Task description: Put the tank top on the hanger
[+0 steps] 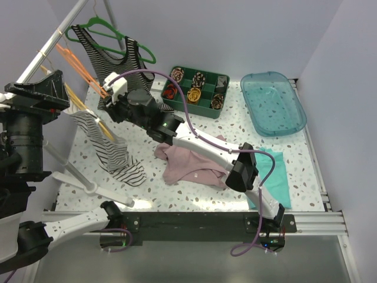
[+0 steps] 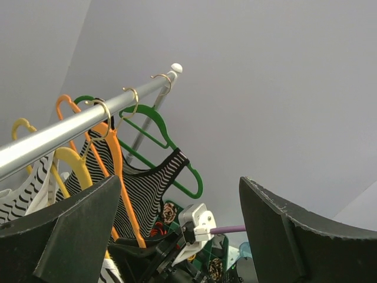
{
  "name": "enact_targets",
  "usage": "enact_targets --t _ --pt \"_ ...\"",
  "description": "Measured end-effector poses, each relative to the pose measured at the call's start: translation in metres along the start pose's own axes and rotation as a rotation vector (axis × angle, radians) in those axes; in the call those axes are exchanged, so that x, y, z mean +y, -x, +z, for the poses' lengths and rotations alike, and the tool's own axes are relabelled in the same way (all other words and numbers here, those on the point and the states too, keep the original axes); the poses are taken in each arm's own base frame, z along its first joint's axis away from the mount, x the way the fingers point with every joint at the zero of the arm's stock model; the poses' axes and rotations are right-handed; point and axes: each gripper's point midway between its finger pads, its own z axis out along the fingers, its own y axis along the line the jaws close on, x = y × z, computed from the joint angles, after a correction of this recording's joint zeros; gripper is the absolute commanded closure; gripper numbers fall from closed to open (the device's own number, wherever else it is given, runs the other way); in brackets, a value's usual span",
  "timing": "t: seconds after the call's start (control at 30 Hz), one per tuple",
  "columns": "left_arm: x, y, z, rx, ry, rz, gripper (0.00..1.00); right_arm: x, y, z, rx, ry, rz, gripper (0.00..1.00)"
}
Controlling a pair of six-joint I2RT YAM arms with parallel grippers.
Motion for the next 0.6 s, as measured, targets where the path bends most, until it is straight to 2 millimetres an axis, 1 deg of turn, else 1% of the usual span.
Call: enact_targets --t 0.07,0.43,0.5,0.6 --pt "0.000 0.000 0.000 0.000 0.001 0.000 0.13 -0.003 0.001 0.000 -0.002 -0.016 -0.001 1.00" --pt "0.001 0.001 0.000 -0.004 0.002 -0.004 0.13 -0.015 0.008 -0.002 -0.019 -0.077 -0.043 1.00" --pt "0.001 0.001 0.000 -0.006 0.001 -0.003 0.13 -0.019 0.014 -0.005 -0.027 -0.095 -0.048 1.00" --pt "0.000 0.002 0.000 -0.009 -0.001 -0.005 0.13 -0.022 0.030 -0.013 -0.049 -0.102 -0.059 1.00"
